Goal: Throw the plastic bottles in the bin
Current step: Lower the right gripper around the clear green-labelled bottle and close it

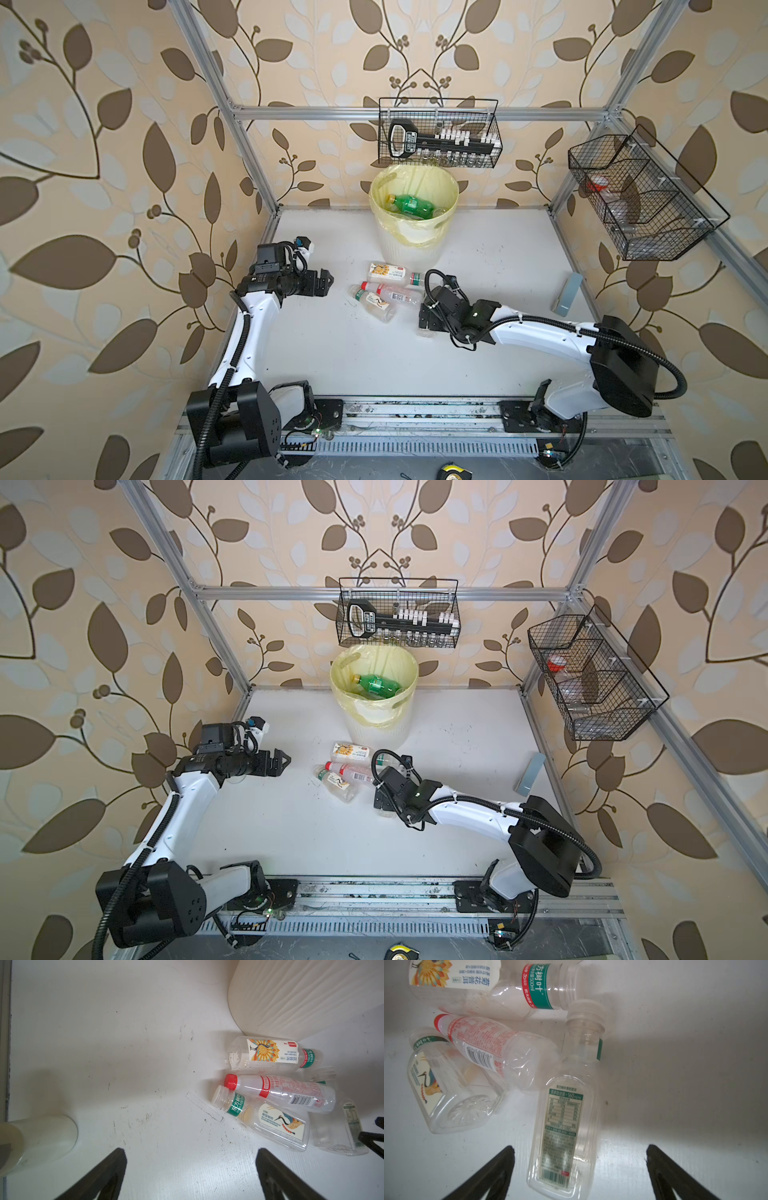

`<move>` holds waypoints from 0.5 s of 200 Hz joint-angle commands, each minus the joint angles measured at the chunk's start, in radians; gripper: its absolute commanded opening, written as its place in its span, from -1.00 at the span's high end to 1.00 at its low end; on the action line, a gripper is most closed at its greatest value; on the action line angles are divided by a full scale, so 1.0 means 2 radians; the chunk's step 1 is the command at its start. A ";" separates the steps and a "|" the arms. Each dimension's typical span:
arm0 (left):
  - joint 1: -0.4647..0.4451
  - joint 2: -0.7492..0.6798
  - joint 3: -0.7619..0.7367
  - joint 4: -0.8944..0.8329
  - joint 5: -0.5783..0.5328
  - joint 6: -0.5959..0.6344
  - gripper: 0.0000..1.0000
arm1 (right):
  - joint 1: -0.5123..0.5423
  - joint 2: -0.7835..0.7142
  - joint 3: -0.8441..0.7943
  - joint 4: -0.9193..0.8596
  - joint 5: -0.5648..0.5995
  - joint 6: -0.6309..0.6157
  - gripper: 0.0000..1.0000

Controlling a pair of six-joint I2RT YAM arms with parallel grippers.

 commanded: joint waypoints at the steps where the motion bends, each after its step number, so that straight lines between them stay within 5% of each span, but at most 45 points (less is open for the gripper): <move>1: 0.006 -0.014 0.001 -0.011 0.030 0.017 -0.98 | 0.005 0.015 0.017 0.006 -0.006 0.006 -0.94; 100: 0.026 -0.024 0.002 -0.023 0.061 0.024 -0.98 | 0.011 0.084 0.051 -0.004 -0.014 0.019 -0.69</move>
